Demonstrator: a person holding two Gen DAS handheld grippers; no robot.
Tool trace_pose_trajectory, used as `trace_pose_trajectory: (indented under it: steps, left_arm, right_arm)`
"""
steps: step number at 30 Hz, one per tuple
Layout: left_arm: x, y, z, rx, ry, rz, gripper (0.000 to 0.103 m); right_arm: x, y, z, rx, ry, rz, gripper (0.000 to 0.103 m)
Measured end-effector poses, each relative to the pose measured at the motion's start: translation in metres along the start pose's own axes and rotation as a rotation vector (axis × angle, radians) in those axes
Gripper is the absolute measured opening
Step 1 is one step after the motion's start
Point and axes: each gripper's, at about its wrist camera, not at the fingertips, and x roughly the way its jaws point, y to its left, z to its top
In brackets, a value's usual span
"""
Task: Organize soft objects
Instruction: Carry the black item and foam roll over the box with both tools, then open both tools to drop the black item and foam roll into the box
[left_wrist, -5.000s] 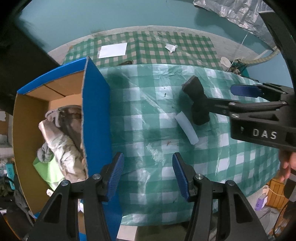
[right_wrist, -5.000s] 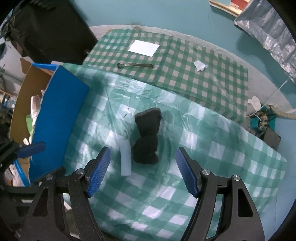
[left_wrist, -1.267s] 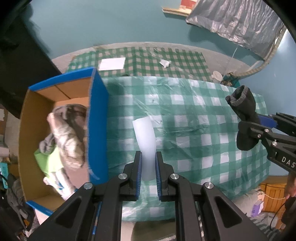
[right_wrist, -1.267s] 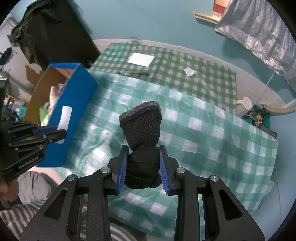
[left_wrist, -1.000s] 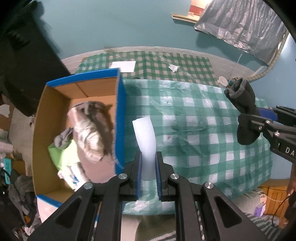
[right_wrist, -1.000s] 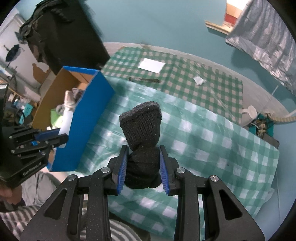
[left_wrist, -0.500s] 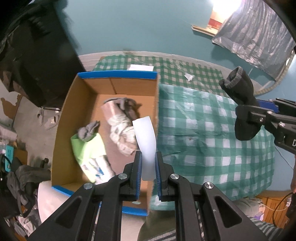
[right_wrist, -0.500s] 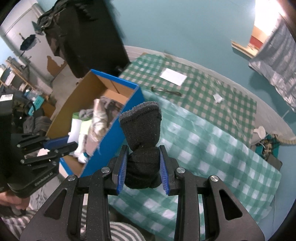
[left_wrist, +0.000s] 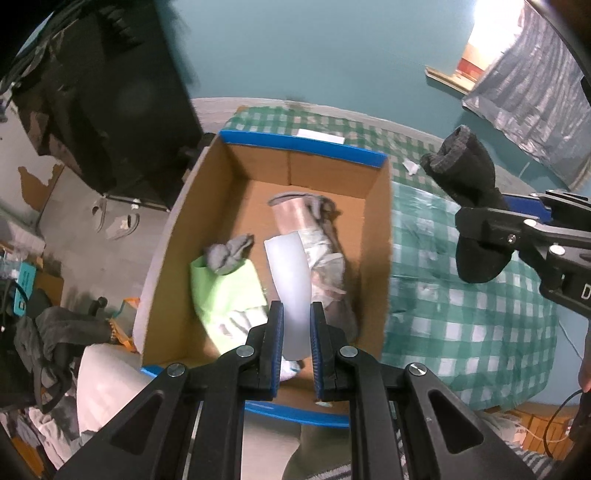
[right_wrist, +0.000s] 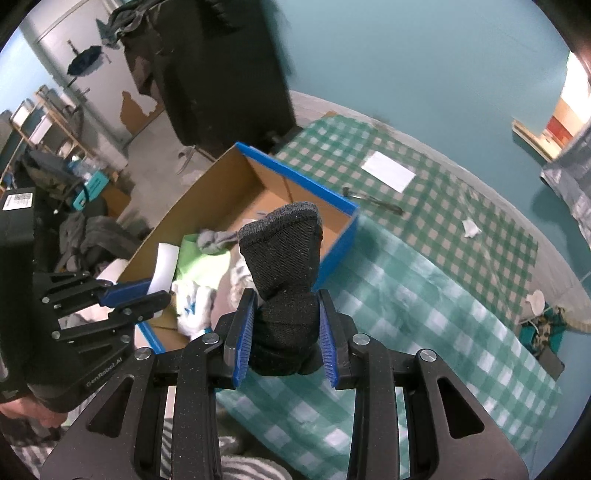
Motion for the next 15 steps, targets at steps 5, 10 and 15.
trace_pose_trajectory:
  steps: [5, 10, 15]
  left_arm:
    - [0.006, 0.019, 0.0, -0.041, 0.009, 0.007, 0.013]
    - [0.014, 0.033, 0.0, -0.062, 0.022, 0.017, 0.014]
    - [0.025, 0.046, 0.003, -0.095, 0.052, 0.016, 0.015]
  right_arm:
    - [0.015, 0.017, 0.009, -0.033, 0.019, 0.016, 0.031]
    - [0.033, 0.033, 0.019, -0.054, 0.047, 0.031, 0.031]
    - [0.048, 0.043, 0.025, -0.065, 0.07, 0.025, 0.032]
